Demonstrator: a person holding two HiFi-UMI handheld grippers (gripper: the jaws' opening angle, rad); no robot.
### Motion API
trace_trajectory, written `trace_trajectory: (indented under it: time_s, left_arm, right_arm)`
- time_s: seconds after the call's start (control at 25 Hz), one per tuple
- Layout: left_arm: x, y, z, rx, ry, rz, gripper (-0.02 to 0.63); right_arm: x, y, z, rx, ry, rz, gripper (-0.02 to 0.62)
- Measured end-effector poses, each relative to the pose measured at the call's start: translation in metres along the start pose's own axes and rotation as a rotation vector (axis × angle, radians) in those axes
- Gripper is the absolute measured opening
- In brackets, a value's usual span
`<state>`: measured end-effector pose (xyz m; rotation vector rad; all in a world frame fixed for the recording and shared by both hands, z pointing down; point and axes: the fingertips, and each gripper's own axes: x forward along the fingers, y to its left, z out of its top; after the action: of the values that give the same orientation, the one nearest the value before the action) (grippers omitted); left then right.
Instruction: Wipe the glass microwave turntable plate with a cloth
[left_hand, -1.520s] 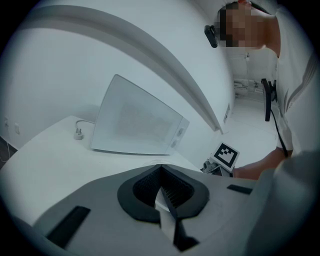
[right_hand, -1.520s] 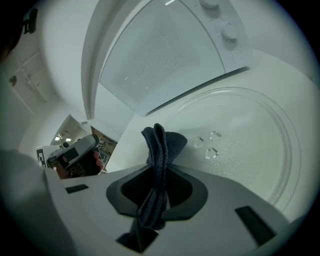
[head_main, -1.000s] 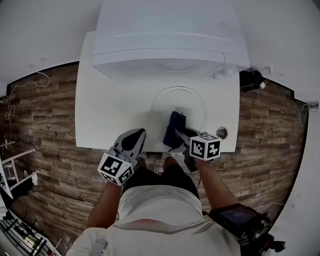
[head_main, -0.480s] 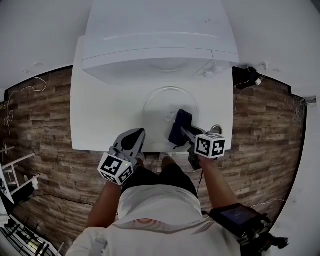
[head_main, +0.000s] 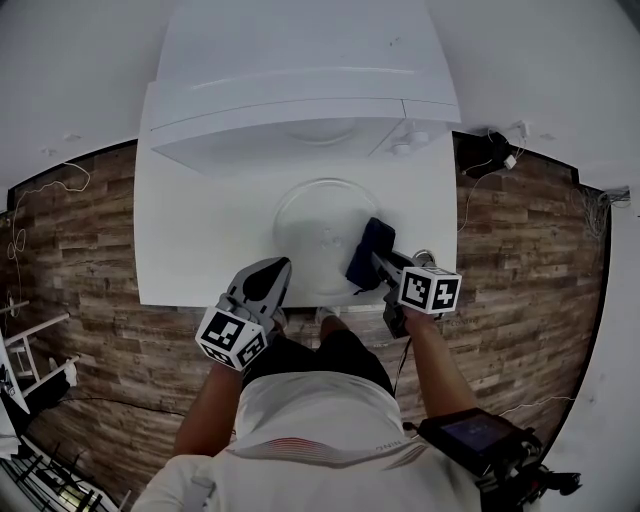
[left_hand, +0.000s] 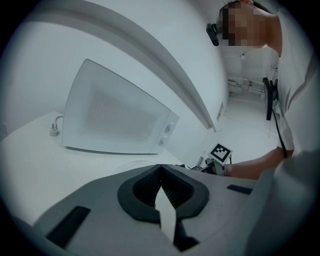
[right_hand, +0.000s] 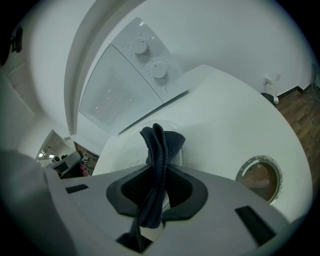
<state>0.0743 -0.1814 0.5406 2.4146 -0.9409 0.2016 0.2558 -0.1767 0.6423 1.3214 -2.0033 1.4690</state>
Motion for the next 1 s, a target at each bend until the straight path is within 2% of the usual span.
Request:
trace_trajectory:
  time_s: [0.8, 0.92, 1.0]
  left_arm:
    - [0.004, -0.006, -0.004, 0.010, 0.017, -0.002, 0.009]
    - [0.003, -0.006, 0.000, 0.010, 0.009, -0.005, 0.011]
    - [-0.001, -0.006, 0.005, 0.012, -0.003, -0.006, 0.011]
  right_arm:
    - [-0.025, -0.024, 0.013, 0.071, -0.053, -0.016, 0.063]
    - [-0.034, -0.009, 0.021, 0.054, -0.104, 0.034, 0.063]
    - [-0.045, 0.011, 0.033, 0.006, -0.168, 0.078, 0.063]
